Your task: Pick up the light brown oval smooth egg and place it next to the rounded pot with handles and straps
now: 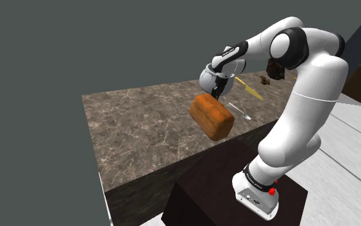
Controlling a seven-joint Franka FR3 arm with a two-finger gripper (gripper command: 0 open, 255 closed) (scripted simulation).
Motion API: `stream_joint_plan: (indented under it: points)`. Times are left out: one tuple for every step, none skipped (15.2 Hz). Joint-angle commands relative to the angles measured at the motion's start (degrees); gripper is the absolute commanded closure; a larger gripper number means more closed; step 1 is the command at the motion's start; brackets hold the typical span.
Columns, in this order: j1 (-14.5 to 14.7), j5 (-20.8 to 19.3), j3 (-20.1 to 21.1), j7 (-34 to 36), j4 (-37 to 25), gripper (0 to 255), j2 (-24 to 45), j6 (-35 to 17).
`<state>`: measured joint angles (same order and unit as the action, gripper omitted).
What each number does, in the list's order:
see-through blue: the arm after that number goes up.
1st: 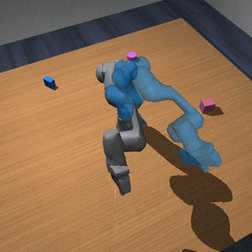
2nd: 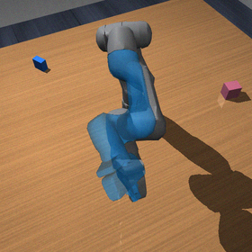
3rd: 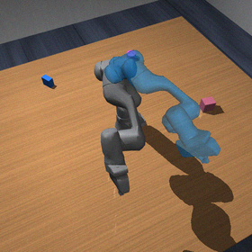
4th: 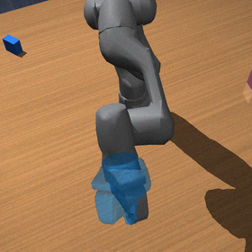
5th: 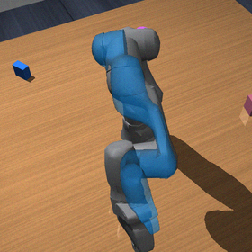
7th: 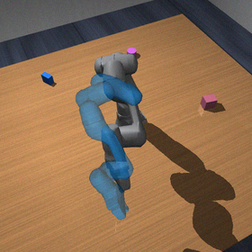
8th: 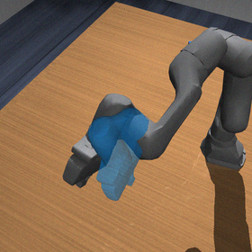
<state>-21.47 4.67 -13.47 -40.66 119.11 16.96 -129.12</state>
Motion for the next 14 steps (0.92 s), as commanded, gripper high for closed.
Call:
stream_joint_plan:
  points:
    - [0.0, 0.0, 0.0, 0.0, 0.1, 255, 0.1, -0.2]
    - [0.0, 0.0, 0.0, 0.0, 0.1, 255, 0.1, -0.2]
    - [0.0, 0.0, 0.0, 0.0, 0.1, 255, 0.1, -0.2]
    - [0.0, 0.0, 0.0, 0.0, 0.1, 255, 0.1, -0.2]
    - [0.0, 0.0, 0.0, 0.0, 0.1, 255, 0.1, -0.2]
    - [0.0, 0.0, 0.0, 0.0, 0.1, 255, 0.1, -0.2]
    - [0.0, 0.0, 0.0, 0.0, 0.1, 0, 0.1, -0.2]
    - [0.0, 0.0, 0.0, 0.0, 0.1, 0, 0.1, -0.2]
    - [0.0, 0.0, 0.0, 0.0, 0.1, 0, 0.1, -0.2]
    - [0.0, 0.0, 0.0, 0.0, 0.1, 0, 0.1, -0.2]
    - [0.0, 0.0, 0.0, 0.0, 0.1, 0, 0.1, -0.2]
    - [0.0, 0.0, 0.0, 0.0, 0.1, 0, 0.1, -0.2]
    - [0.1, -0.3, -0.1, 0.2, -0.6, 0, -1.0, 1.5]
    - [0.2, -0.7, -0.3, 0.5, -1.4, 0, -2.0, 3.3]
